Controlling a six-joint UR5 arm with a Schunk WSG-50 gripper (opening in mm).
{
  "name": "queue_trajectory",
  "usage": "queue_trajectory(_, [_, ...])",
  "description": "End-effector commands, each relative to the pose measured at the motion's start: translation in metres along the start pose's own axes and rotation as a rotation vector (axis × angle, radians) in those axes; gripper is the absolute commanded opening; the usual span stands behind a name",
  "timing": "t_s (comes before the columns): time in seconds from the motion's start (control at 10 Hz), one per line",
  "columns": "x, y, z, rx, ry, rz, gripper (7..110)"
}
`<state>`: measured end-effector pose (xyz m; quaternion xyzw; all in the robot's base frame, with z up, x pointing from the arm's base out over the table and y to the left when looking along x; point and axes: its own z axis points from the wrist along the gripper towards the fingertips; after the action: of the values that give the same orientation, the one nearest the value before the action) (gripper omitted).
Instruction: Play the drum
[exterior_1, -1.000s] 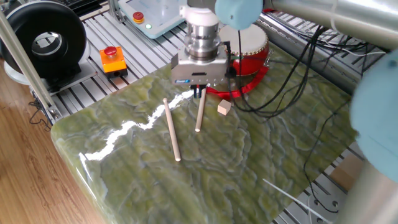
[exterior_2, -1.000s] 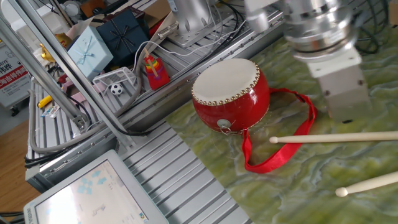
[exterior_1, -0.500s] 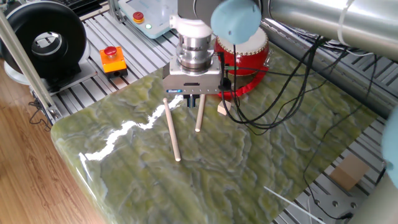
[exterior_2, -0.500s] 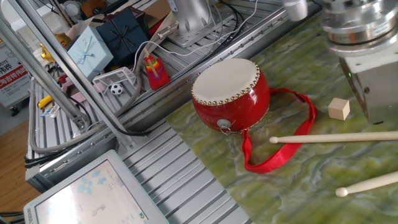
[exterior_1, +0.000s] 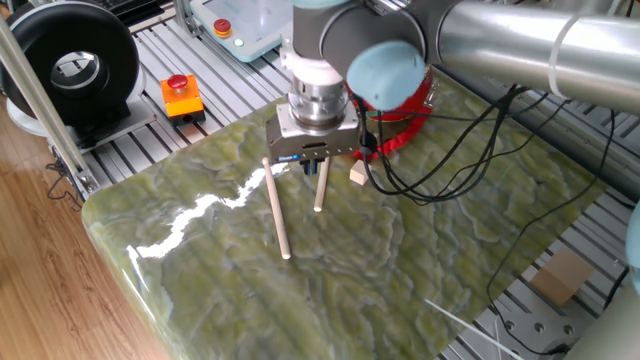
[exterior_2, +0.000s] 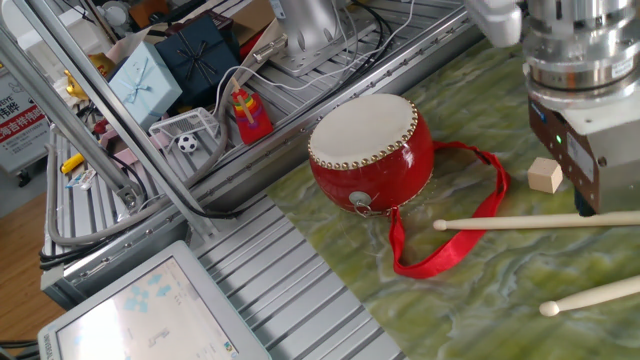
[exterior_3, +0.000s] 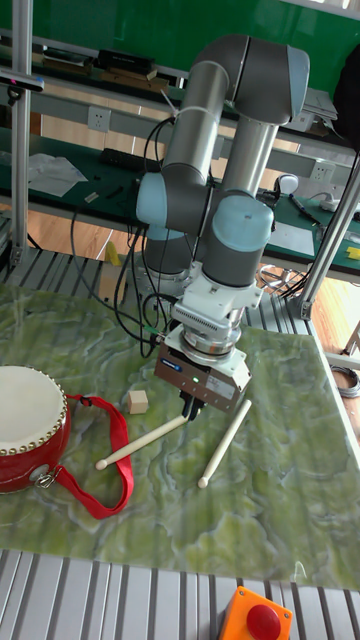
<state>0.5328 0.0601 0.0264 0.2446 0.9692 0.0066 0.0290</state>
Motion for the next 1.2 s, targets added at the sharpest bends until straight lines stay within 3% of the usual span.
queue_trajectory(0.0, [0.0, -0.002, 0.01, -0.008, -0.009, -0.032, 7])
queue_trajectory(0.5, [0.002, 0.006, 0.01, -0.039, -0.003, -0.059, 7])
queue_trajectory(0.7, [-0.003, 0.008, 0.01, -0.046, -0.021, 0.014, 7])
queue_trajectory(0.9, [-0.004, -0.002, 0.01, -0.008, -0.024, 0.067, 7])
queue_trajectory(1.1, [0.014, -0.017, 0.01, 0.054, 0.047, 0.053, 7])
